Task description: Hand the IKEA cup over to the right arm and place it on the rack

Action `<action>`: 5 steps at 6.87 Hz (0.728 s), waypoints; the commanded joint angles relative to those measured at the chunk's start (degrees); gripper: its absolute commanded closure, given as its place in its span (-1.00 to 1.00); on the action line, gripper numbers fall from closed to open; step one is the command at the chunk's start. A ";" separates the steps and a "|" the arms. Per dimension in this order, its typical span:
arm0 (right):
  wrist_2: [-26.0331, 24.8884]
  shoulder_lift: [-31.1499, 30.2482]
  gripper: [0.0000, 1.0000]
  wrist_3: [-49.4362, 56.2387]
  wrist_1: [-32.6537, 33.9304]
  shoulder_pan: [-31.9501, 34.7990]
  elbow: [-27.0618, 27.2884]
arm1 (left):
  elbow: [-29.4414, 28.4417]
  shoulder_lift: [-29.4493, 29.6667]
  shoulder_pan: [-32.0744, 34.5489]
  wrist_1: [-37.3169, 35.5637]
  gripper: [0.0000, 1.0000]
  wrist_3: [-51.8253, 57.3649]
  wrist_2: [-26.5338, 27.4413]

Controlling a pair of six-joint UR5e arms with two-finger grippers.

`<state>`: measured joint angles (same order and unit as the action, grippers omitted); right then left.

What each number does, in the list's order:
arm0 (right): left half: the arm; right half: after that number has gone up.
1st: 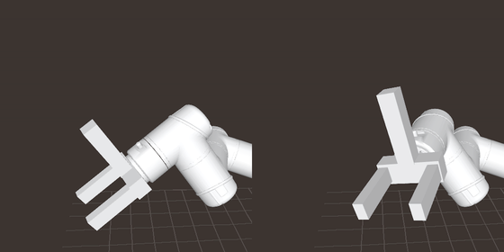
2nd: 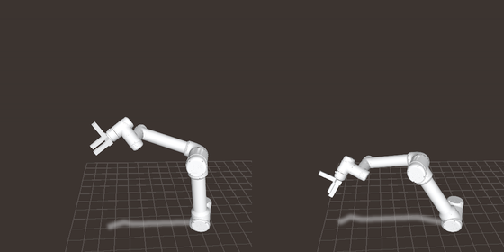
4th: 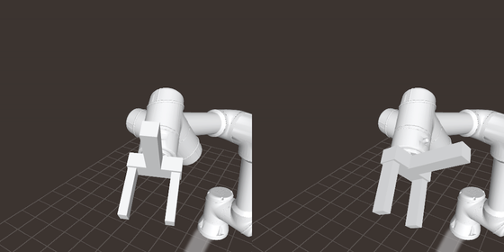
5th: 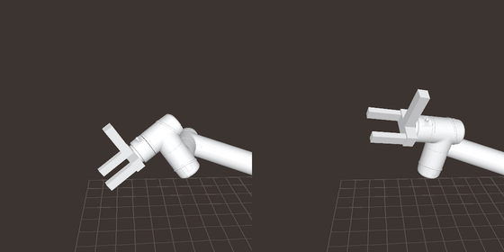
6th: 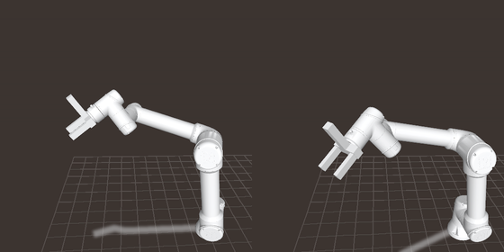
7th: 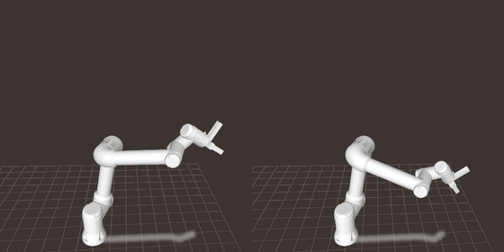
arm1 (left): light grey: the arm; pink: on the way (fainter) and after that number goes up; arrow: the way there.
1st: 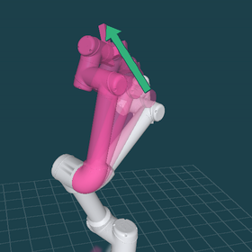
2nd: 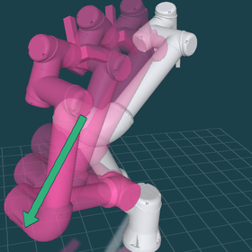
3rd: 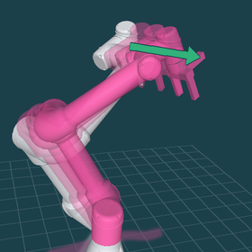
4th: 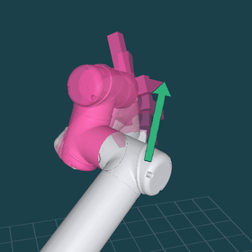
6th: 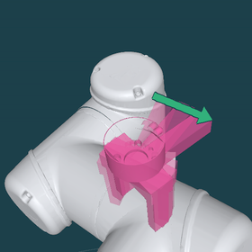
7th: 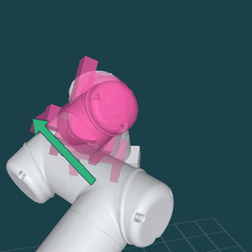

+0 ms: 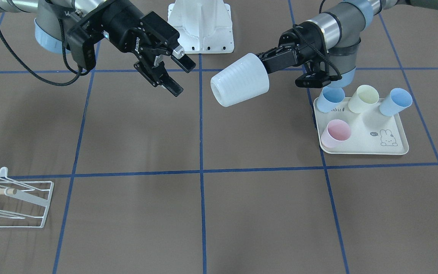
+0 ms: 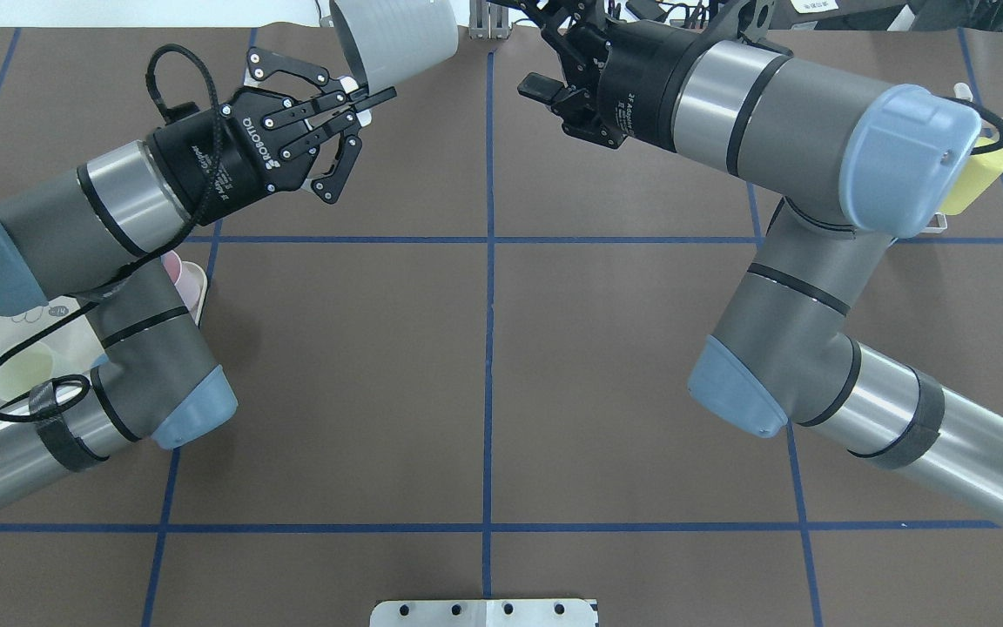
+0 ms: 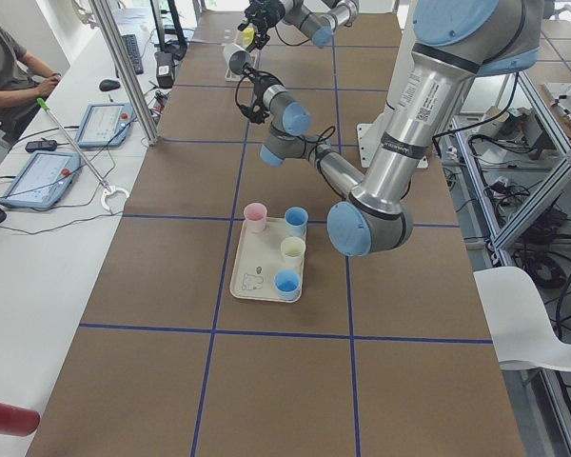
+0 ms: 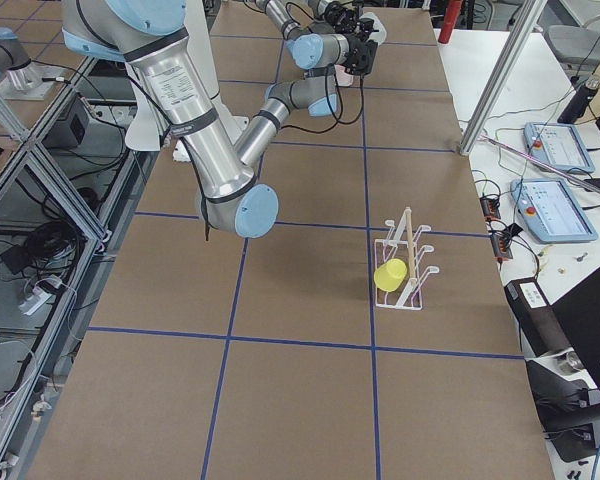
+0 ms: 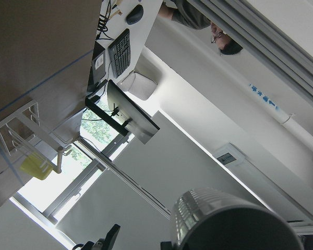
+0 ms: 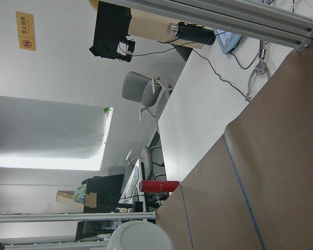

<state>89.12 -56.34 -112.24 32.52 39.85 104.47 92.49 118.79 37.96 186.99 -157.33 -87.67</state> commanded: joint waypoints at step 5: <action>-0.17 0.44 -0.99 0.00 0.00 -0.38 -0.14 | -1.70 4.51 -4.56 -0.13 1.00 -0.08 3.91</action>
<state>88.98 -55.93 -112.24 32.45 39.47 104.36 90.84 122.50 33.86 186.96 -157.40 -83.98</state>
